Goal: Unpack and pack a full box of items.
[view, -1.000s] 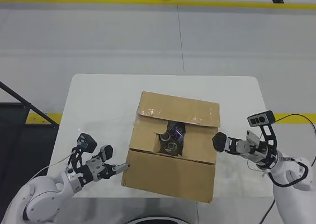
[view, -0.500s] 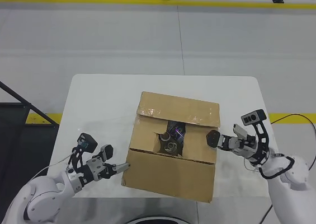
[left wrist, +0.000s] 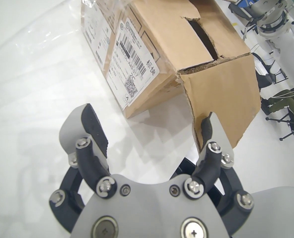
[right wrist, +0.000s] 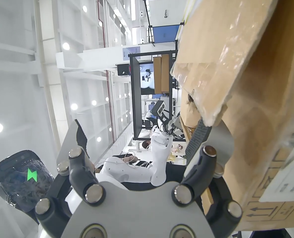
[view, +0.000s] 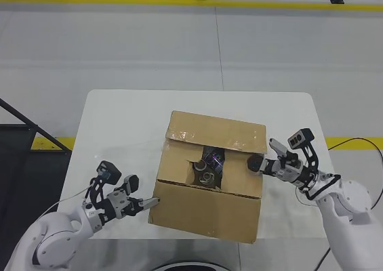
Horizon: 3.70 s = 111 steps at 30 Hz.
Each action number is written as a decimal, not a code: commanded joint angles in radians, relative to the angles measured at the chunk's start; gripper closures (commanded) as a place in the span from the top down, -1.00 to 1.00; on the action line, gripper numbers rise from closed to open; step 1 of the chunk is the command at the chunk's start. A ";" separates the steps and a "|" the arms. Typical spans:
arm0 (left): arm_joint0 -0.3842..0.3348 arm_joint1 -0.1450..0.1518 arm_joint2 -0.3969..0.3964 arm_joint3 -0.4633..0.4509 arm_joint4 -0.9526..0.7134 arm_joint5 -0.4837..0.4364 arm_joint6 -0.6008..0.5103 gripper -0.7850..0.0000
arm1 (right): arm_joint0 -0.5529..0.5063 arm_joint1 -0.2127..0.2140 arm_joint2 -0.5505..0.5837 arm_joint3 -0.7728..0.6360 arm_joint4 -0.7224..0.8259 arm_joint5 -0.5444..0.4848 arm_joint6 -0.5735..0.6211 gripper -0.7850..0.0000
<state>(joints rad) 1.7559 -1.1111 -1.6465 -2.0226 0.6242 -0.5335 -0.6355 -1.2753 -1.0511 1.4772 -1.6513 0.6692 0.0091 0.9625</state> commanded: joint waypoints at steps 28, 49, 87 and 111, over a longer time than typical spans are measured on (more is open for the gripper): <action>0.004 0.021 0.015 0.011 0.001 0.006 0.013 1.00 | 0.398 -0.091 -0.255 0.366 -0.075 -0.206 -0.512 1.00; 0.015 0.035 0.031 0.008 0.013 0.008 0.019 1.00 | 0.531 -0.129 -0.332 0.546 -0.220 -0.116 -0.546 1.00; -0.109 0.002 0.212 0.078 0.207 0.400 0.318 1.00 | 0.280 -0.091 -0.288 0.059 -0.287 0.063 -0.219 1.00; -0.074 0.002 0.171 0.074 0.158 0.367 0.327 1.00 | 0.423 -0.132 -0.438 0.197 -0.258 0.109 -0.141 1.00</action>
<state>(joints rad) 1.6774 -1.1097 -1.4673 -1.9476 0.7916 -0.1658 -0.3119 -0.8540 -1.1817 1.0408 -1.4556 0.4041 0.1243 0.8195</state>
